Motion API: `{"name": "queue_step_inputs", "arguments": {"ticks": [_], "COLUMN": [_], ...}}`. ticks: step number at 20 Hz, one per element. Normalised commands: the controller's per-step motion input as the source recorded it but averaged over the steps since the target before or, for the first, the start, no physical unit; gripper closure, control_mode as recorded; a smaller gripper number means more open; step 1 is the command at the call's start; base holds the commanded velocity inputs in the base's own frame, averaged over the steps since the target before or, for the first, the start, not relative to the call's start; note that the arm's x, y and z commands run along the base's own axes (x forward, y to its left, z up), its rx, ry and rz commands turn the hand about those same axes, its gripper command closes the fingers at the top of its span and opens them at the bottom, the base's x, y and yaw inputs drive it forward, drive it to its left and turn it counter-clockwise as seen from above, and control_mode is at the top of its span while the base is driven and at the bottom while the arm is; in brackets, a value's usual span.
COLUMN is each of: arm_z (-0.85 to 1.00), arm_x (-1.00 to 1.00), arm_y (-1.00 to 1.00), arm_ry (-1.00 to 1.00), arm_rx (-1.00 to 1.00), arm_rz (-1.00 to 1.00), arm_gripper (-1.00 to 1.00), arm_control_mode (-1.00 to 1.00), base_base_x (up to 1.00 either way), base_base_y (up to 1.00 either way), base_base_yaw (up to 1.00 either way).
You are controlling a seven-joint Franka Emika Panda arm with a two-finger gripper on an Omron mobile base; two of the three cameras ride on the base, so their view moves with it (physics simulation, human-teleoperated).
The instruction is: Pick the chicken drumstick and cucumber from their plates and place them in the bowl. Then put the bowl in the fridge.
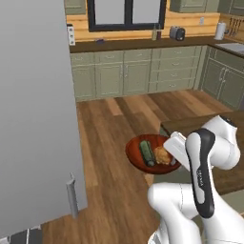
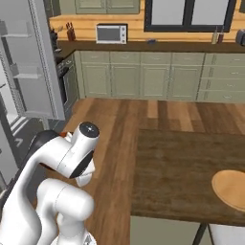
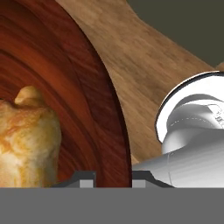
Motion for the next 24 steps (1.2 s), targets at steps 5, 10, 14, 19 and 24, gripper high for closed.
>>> {"name": "queue_step_inputs", "arguments": {"ticks": [5,10,14,19,24], "arm_z": [0.00,0.00,0.00,0.00,0.00], "arm_x": [0.00,0.00,0.00,0.00,0.00], "arm_y": [0.00,0.00,0.00,0.00,0.00], "arm_ry": [0.00,0.00,0.00,0.00,0.00], "arm_rx": [0.00,0.00,0.00,0.00,0.00], "arm_rz": [0.00,0.00,0.00,0.00,0.00], "arm_gripper": [1.00,1.00,1.00,1.00,1.00], "arm_control_mode": [1.00,1.00,1.00,1.00,1.00], "base_base_x": [0.84,0.82,0.73,0.66,0.56], "base_base_y": [-0.04,-0.03,0.00,0.00,0.00], "base_base_yaw": [0.00,0.00,0.00,0.04,0.11]}}
